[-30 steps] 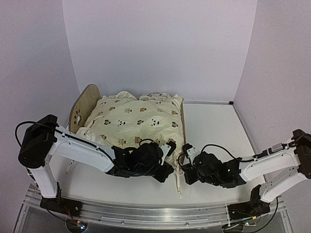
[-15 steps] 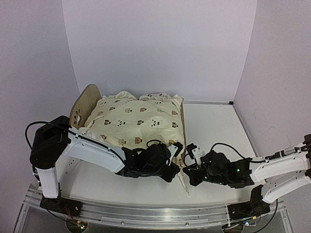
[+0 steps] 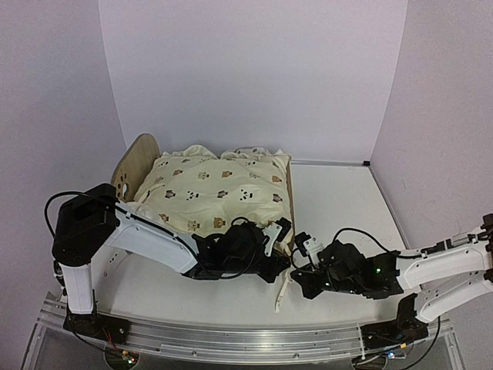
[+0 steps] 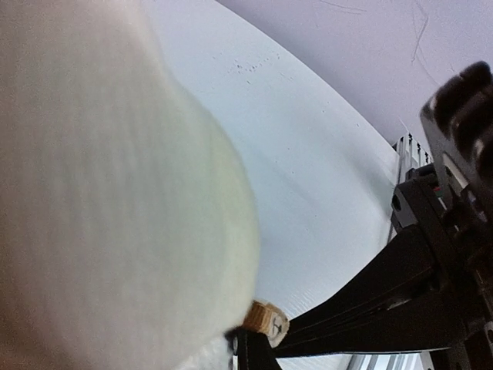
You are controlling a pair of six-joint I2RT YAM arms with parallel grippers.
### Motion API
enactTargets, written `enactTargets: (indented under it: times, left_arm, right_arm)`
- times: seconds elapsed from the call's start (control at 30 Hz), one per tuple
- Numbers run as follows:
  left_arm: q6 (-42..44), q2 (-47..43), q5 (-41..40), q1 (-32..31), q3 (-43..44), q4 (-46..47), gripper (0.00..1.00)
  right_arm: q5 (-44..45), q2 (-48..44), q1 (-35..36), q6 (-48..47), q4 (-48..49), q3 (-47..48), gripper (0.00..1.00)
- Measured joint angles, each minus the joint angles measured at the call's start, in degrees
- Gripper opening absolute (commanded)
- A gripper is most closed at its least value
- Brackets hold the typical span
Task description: Set up the pet bed
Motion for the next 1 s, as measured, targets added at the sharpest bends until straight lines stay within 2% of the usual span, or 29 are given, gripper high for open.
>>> enactTargets:
  times: [0.2, 0.3, 0.4, 0.5, 0.63, 0.8, 1.0]
  left_arm:
    - [0.3, 2.5, 2.6, 1.6, -1.6, 5.3, 0.00]
    - [0.7, 3.1, 3.8, 2.1, -2.2, 7.5, 0.00]
    - [1.2, 3.7, 4.4, 2.3, -2.3, 8.8, 0.00]
    - [1.5, 3.9, 4.7, 2.4, -2.4, 9.6, 0.00]
    - [1.6, 4.3, 4.7, 2.4, -2.4, 10.2, 0.00]
    - [1.7, 4.3, 4.8, 2.4, -2.4, 10.4, 0.00]
    - [1.7, 4.4, 4.8, 2.5, -2.4, 10.4, 0.00]
  right_arm:
    - [0.3, -0.6, 0.0, -0.2, -2.1, 0.0, 0.34]
    - [2.1, -3.4, 0.0, -0.8, -4.2, 0.0, 0.39]
    - [6.1, -7.7, 0.0, -1.5, -4.9, -0.9, 0.40]
    - [11.0, -11.2, -0.1, -2.0, -5.3, -2.2, 0.34]
    - [17.2, -12.5, -1.1, -2.6, -5.9, -3.5, 0.33]
    - [18.7, -5.8, -3.9, -4.6, -6.1, -2.7, 0.34]
    - [13.6, 4.5, -5.3, -8.7, -2.9, -0.7, 0.33]
